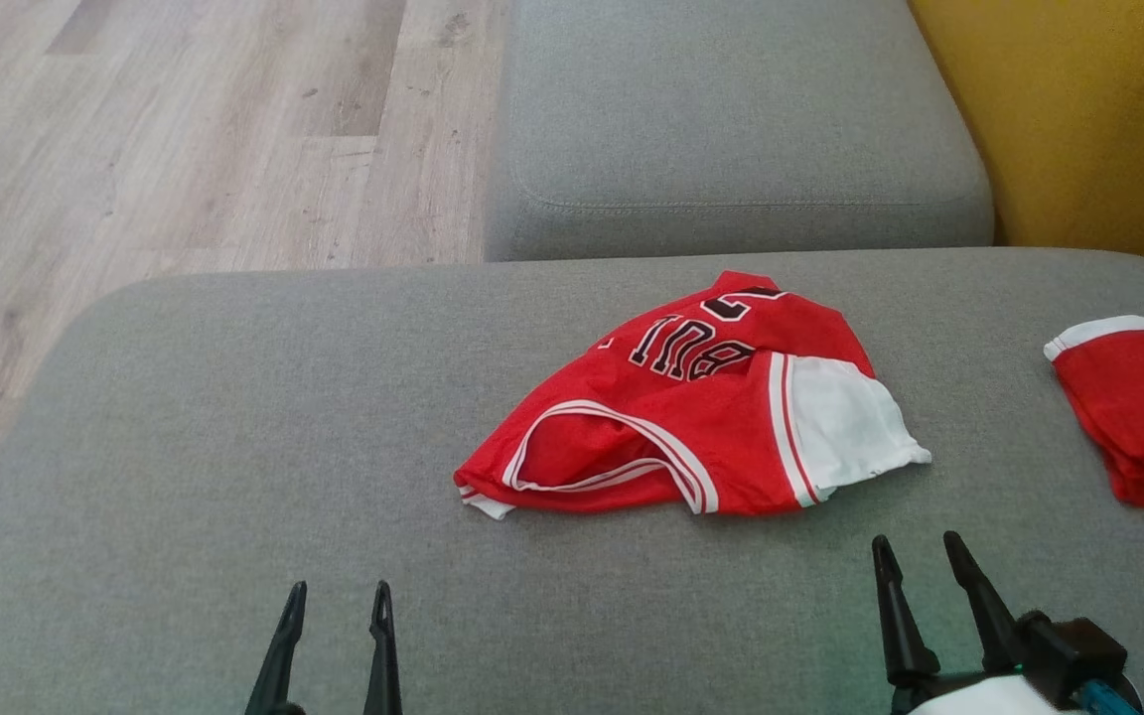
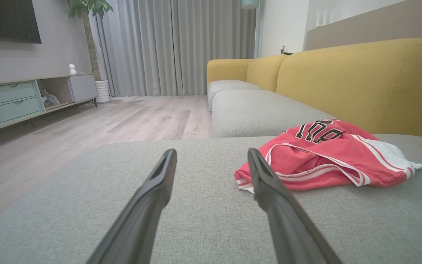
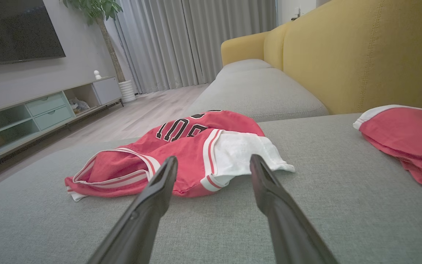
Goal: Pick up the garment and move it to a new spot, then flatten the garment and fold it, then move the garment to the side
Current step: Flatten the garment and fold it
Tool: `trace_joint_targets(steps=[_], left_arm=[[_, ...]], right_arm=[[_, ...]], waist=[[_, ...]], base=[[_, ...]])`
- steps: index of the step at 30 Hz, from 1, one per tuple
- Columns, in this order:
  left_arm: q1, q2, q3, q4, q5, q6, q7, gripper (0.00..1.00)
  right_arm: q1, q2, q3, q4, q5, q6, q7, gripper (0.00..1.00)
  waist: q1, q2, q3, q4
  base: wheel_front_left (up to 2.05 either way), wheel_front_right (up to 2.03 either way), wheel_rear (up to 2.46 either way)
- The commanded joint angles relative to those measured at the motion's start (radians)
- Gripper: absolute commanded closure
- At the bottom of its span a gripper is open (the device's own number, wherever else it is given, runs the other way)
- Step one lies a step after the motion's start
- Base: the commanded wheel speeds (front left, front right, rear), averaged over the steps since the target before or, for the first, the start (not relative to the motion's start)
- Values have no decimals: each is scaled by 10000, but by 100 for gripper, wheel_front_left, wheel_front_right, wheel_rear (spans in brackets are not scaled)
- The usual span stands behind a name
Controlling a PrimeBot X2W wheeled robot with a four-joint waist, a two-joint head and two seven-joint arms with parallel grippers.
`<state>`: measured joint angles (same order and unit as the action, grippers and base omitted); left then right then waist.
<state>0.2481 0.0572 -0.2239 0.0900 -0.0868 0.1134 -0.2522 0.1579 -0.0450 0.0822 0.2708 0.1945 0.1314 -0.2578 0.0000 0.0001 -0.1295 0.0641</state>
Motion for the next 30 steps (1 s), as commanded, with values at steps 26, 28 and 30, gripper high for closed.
trace_joint_targets(steps=[26, 28, 30], left_arm=[[-700, -70, -52, -91, 330, -142, -95, 0], [-935, -70, -301, 56, 407, -236, -95, 0], [-1289, -70, -636, 290, 517, -373, -95, 0]], right_arm=[[-482, -53, 267, -487, -35, -7, -40, 0], [-561, -53, 312, -540, -64, -7, -40, 0], [-659, -53, 345, -600, -98, -7, -40, 0]], waist=[[0, -1, 492, -598], [0, -1, 682, -862], [0, -1, 890, -1141]], base=[[0, 0, 0], [0, 0, 0], [0, 0, 0]])
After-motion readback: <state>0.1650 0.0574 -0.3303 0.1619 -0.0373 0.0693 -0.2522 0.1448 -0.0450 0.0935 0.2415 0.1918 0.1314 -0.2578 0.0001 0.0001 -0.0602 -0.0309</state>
